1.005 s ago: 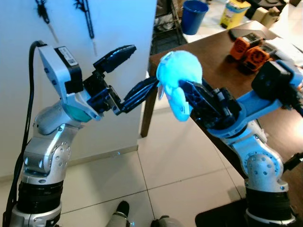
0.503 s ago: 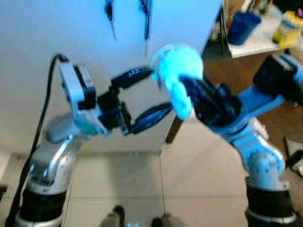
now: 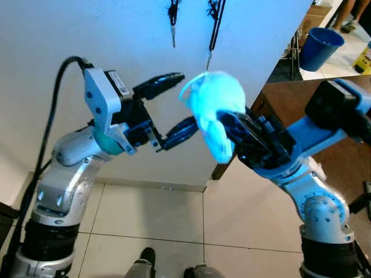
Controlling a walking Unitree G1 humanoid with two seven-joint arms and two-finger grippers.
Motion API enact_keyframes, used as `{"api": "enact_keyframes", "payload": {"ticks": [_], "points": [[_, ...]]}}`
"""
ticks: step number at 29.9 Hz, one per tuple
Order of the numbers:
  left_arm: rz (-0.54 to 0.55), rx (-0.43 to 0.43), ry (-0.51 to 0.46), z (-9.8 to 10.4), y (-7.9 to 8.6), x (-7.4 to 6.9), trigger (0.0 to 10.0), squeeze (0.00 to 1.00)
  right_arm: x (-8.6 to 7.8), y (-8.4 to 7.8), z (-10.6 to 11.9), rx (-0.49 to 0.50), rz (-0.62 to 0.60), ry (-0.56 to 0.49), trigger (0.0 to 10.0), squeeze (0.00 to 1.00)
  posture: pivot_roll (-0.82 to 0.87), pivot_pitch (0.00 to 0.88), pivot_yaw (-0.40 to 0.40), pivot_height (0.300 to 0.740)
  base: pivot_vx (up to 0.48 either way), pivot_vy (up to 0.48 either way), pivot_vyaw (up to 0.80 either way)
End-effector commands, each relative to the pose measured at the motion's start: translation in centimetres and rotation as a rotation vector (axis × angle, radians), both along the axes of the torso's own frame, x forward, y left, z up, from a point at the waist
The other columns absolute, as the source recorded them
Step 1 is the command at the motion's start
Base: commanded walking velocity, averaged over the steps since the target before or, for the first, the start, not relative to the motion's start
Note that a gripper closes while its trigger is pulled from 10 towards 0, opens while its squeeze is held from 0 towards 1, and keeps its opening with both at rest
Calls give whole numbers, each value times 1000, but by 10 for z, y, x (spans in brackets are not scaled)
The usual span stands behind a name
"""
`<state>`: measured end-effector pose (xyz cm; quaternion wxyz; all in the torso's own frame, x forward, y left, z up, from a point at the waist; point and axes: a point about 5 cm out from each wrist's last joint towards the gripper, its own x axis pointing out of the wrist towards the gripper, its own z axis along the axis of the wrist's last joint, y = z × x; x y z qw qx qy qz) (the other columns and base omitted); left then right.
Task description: Hang keys on a hook
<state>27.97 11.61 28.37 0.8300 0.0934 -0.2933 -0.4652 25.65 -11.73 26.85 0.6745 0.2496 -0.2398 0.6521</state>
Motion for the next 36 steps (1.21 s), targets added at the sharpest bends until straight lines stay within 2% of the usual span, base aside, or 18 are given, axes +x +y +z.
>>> {"api": "enact_keyframes", "payload": {"ticks": [1,7,11,12,13,14,17,25,36], "points": [[9,21,-5,-2,1,1,10000,0,-5,0,2,9,27,-15,10000,0,-44,103,-9,740,0,0,0],[8,26,-13,-2,0,1,10000,0,-6,0,-1,-4,46,-12,10000,0,-44,101,-12,740,0,0,0],[-1,19,-22,0,-2,-1,10000,0,-3,2,-10,-60,8,16,10000,0,-41,100,-14,740,0,0,0],[-15,8,-23,1,-3,-2,7686,0,0,2,-13,-81,-21,33,10000,0,-40,100,-15,740,0,0,0],[-24,1,-23,2,-3,-3,7686,0,1,2,-14,-94,-39,43,10000,0,-40,100,-15,740,0,0,0],[-44,-11,-20,3,-3,-6,0,0,3,2,-16,-102,-56,54,10000,0,-39,101,-16,740,0,0,0],[-78,-41,-18,7,-2,-9,0,0,4,2,-17,-107,-77,69,10000,0,-40,102,-15,740,0,0,0],[-84,-55,-22,10,-1,-10,0,0,4,3,-20,-139,-93,78,10000,0,-45,105,-14,740,0,0,0],[-61,-66,-20,11,1,-10,0,0,-3,6,-35,-287,-66,68,10000,0,-43,115,-20,740,0,0,0]]}}
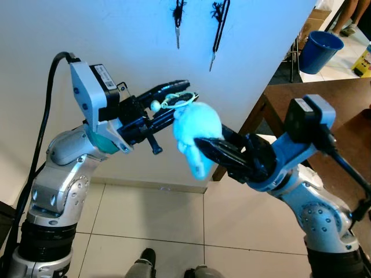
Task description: Hang keys on a hook
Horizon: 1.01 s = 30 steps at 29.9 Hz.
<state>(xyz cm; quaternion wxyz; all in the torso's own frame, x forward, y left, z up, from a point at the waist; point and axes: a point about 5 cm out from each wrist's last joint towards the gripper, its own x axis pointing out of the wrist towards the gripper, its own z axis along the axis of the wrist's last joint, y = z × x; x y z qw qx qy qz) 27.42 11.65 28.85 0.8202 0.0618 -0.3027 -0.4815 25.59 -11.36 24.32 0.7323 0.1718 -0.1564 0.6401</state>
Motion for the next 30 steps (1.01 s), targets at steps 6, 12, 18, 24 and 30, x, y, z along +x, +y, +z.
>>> {"api": "enact_keyframes", "payload": {"ticks": [6,12,18,24,30], "points": [[4,-24,-33,7,1,-4,0,0,-3,1,-13,-92,10,29,10000,0,-44,119,-18,740,0,0,0],[9,-25,-34,8,1,-4,0,0,-2,-1,-15,-107,-17,28,10000,0,-47,122,-17,740,0,0,0],[17,-22,-39,9,1,-4,0,0,1,-2,-22,-177,-58,15,10000,0,-49,125,-15,740,0,0,0],[25,-9,-50,10,1,-4,0,0,3,-2,-28,-235,-91,-1,10000,0,-48,127,-14,740,0,0,0],[69,45,-82,11,2,-2,0,0,16,-11,-33,-291,-208,13,10000,0,-45,128,-17,740,0,0,0]]}}
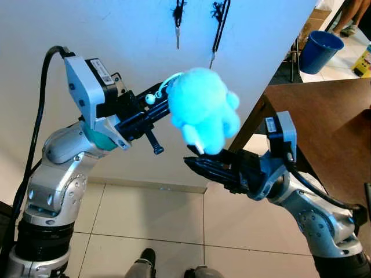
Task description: Hang keys on a hook
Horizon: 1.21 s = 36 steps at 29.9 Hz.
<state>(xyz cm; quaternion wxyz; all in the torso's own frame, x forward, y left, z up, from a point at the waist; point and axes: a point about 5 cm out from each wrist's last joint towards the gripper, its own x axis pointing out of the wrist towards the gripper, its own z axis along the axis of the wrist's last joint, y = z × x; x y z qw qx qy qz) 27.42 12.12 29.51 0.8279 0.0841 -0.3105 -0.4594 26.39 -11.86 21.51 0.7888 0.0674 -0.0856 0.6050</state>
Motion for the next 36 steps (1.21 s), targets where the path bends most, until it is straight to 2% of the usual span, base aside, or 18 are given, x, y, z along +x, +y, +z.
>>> {"api": "enact_keyframes", "payload": {"ticks": [1,5,8,9,13,14,15,16,17,19,22,27,28,30,31,32,35,36], "points": [[36,52,-63,6,-2,-1,0,0,17,-13,-9,-69,-154,10,10000,0,-45,128,-17,740,0,0,0],[97,101,-109,10,1,2,0,0,42,-34,-14,-111,-398,24,10000,0,-45,128,-17,740,0,0,0],[196,168,-189,17,5,7,0,0,50,-53,-6,-36,-502,22,10000,0,-44,126,-17,740,0,0,0],[246,196,-230,21,7,9,0,0,51,-62,-1,12,-525,15,10000,306,-42,126,-17,740,0,0,0],[297,229,-278,26,10,11,0,0,51,-71,5,75,-544,11,10000,306,-42,126,-17,740,0,0,0],[360,322,-373,30,11,13,0,0,45,-78,14,151,-505,-6,10000,1000,-37,126,-19,740,0,0,0],[360,322,-373,30,11,13,0,0,45,-78,14,151,-505,-6,10000,1000,-37,126,-19,740,0,0,0],[433,510,-580,39,9,15,0,0,29,-85,28,235,-366,-48,10000,1000,-33,123,-25,740,0,0,0],[433,510,-580,39,9,15,0,0,29,-85,28,235,-366,-48,10000,1000,-33,123,-25,740,0,0,0],[458,600,-704,44,8,15,0,0,22,-85,33,254,-285,-64,10000,1000,-29,122,-25,740,0,0,0],[458,787,-988,58,3,13,0,0,13,-79,39,225,-107,-71,10000,1000,-23,113,-24,740,0,0,0],[424,877,-1184,65,-3,8,0,0,15,-75,37,180,-28,-46,10000,1000,-10,106,-24,740,0,0,0],[387,907,-1329,70,-8,1,0,0,17,-70,36,137,26,-36,10000,1000,2,101,-29,740,0,0,0],[387,907,-1329,70,-8,1,0,0,17,-70,36,137,26,-36,10000,1000,2,101,-29,740,0,0,0],[336,920,-1438,72,-11,-4,0,0,21,-67,38,119,53,-37,10000,992,10,98,-32,740,0,0,0],[308,926,-1477,72,-13,-5,0,0,23,-67,40,118,56,-42,10000,831,17,93,-34,740,0,0,0],[280,933,-1511,72,-15,-7,0,0,25,-67,42,118,58,-48,10000,831,17,93,-34,740,0,0,0],[254,940,-1551,71,-16,-5,0,0,24,-66,44,123,80,-47,10000,0,21,92,-35,740,0,0,0]]}}
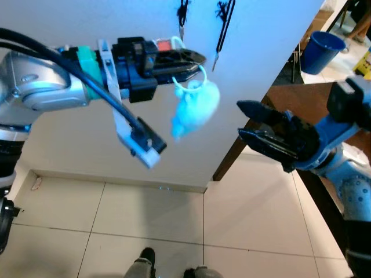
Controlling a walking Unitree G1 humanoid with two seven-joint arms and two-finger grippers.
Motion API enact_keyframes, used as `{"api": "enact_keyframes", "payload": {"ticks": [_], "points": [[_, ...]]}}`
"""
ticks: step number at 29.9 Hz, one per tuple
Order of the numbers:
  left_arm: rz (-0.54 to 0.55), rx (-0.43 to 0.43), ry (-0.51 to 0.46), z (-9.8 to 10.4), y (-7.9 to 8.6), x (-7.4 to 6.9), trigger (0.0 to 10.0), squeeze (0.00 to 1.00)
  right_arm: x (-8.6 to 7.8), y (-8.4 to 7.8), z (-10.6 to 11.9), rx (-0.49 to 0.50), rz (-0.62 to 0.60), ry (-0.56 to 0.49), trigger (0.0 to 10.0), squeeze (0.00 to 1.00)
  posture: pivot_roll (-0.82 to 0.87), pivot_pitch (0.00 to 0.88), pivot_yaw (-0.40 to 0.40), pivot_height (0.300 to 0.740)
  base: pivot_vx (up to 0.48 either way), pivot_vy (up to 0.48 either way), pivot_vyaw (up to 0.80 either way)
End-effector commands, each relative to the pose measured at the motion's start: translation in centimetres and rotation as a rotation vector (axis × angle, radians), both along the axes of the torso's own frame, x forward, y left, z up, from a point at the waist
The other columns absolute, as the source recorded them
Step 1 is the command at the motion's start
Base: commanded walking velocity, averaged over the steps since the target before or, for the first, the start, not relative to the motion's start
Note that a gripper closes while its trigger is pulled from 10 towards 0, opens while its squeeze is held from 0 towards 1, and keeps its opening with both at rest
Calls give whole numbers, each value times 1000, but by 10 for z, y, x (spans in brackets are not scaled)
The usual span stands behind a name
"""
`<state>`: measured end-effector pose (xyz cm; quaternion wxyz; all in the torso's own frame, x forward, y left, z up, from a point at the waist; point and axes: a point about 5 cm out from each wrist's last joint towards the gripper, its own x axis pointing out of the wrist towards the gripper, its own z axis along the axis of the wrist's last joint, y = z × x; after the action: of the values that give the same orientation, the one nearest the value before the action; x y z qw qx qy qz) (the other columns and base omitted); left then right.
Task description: Hang keys on a hook
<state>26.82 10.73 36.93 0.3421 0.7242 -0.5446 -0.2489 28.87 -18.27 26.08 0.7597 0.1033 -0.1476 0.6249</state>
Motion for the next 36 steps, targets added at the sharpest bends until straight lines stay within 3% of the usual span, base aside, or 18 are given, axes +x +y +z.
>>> {"api": "enact_keyframes", "payload": {"ticks": [1,5,9,14,23,30,31,32,33,36], "points": [[-32,72,-32,-3,-2,1,0,0,0,-2,0,-9,28,12,10000,0,22,92,-35,740,0,0,0],[-60,103,-59,-3,-2,4,0,0,0,-2,2,-12,53,12,10000,0,22,92,-35,740,0,0,0],[-163,163,-93,-6,-16,-2,0,0,-2,26,6,-25,278,22,10000,0,16,91,-23,740,0,0,0],[-217,166,-115,-5,-24,-4,0,0,-5,43,3,-73,403,33,10000,0,14,93,-22,740,0,0,0],[-273,171,-134,-6,-27,-6,0,0,1,57,6,-90,436,9,10000,0,18,94,-19,740,0,0,0],[-296,168,-148,-6,-25,-8,0,0,3,62,-5,-173,451,25,10000,0,20,95,-21,740,0,0,0],[-298,167,-151,-6,-25,-9,0,0,3,62,-6,-184,451,29,1961,0,20,95,-21,740,0,0,0],[-298,167,-151,-6,-25,-9,0,0,3,62,-6,-184,451,29,1961,0,20,95,-21,740,0,0,0],[-300,167,-154,-5,-25,-9,0,0,3,62,-7,-191,449,31,0,0,20,95,-21,740,0,0,0],[-301,164,-162,-4,-24,-9,0,0,5,62,-7,-195,433,25,0,0,20,95,-21,740,0,0,0]]}}
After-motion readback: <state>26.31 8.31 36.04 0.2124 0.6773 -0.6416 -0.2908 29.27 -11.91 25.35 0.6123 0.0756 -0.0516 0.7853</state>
